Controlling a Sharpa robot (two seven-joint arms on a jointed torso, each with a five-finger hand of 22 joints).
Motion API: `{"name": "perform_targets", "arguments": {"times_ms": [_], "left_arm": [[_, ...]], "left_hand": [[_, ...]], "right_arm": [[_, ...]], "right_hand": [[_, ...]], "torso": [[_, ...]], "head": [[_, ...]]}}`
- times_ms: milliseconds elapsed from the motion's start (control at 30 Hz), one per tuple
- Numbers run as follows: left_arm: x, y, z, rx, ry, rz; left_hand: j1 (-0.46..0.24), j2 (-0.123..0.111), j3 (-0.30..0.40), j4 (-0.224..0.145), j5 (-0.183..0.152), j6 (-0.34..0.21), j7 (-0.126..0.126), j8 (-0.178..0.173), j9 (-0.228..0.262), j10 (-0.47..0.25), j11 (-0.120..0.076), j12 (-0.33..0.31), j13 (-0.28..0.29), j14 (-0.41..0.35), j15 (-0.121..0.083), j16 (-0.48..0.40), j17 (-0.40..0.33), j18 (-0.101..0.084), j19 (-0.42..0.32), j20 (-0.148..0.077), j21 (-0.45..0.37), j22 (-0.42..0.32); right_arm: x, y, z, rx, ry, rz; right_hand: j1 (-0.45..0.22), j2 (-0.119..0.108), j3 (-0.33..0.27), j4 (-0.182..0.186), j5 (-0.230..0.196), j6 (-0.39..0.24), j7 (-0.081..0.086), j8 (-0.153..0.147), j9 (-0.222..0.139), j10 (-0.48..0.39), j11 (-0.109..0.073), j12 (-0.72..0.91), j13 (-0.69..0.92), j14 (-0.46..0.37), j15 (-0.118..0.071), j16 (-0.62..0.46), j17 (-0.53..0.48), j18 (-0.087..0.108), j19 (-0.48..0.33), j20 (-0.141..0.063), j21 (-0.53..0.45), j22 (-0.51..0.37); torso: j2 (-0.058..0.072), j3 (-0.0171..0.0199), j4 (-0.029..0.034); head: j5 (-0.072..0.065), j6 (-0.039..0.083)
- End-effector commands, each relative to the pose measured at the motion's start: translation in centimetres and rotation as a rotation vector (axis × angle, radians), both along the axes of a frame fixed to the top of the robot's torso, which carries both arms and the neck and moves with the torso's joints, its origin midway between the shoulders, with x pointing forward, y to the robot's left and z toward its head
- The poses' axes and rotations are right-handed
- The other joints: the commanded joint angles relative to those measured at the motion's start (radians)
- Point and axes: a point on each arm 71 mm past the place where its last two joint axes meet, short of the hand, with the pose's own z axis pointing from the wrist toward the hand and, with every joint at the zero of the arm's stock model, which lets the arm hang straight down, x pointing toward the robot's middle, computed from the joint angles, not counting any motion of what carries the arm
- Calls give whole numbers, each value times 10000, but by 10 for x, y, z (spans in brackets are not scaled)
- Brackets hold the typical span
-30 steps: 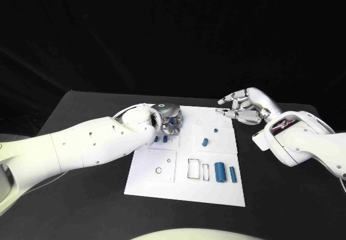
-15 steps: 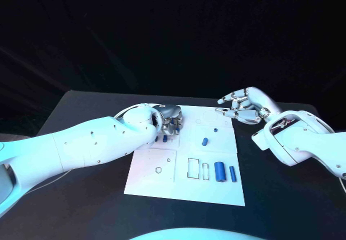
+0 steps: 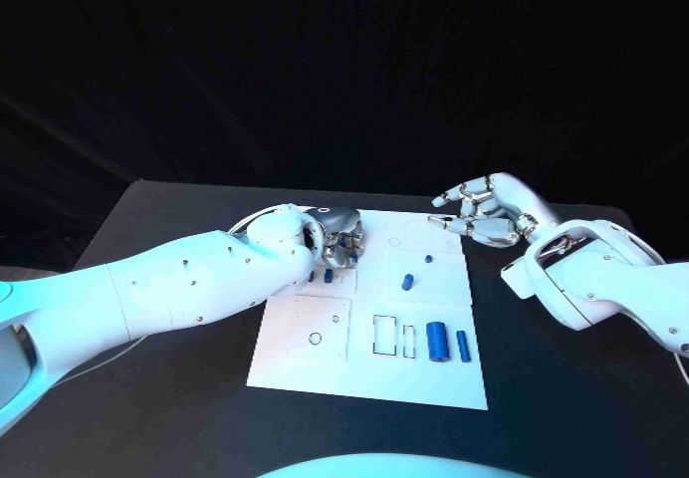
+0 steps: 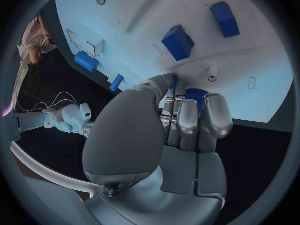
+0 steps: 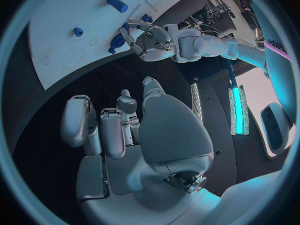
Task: Assemble the parts on the task board
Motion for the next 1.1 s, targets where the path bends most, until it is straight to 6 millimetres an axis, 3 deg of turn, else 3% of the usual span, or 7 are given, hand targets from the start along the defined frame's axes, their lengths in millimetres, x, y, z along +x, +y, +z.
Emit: {"name": "perform_targets", "arguments": {"times_ms": [33, 533, 1100], "left_arm": [[-2, -2, -5, 58, 350, -145], [-5, 6, 1, -1183, 298, 66], [-11, 41, 20, -2128, 612, 696]], "left_hand": [[63, 51, 100, -129, 14, 118, -21, -68, -17, 138, -23, -86, -7, 79, -7, 72, 23, -215, 85, -29, 85, 84], [-208, -52, 297, -435, -1, 253, 25, -307, -150, 370, -8, -516, -80, 114, -3, 105, -82, -268, 195, -46, 322, 338], [-309, -65, 316, -525, -7, 392, 1, -329, -168, 546, -36, -576, -52, 146, -20, 107, -147, -318, 345, -44, 514, 538]], "right_arm": [[-1, 1, 0, -6, -89, 105], [0, 2, 1, 2, -115, 99], [0, -1, 1, -9, -115, 18]], "right_hand": [[-27, 45, -44, -5, 36, -7, -45, 52, -9, 7, -21, -61, -5, 410, -56, -67, 110, 54, -47, -9, -66, 494], [-22, 51, -43, -7, 59, 0, -49, 61, -8, 31, -24, -62, -12, 407, -59, -86, 92, 61, -61, -11, -107, 474], [-19, 54, -43, -7, 76, 1, -50, 63, -8, 28, -26, -75, -30, 407, -61, -92, 87, 62, -60, -12, -112, 472]], "torso": [[-1, 0, 2], [2, -5, 0], [-4, -6, 15]], "head": [[-2, 4], [-37, 101], [-32, 101]]}}
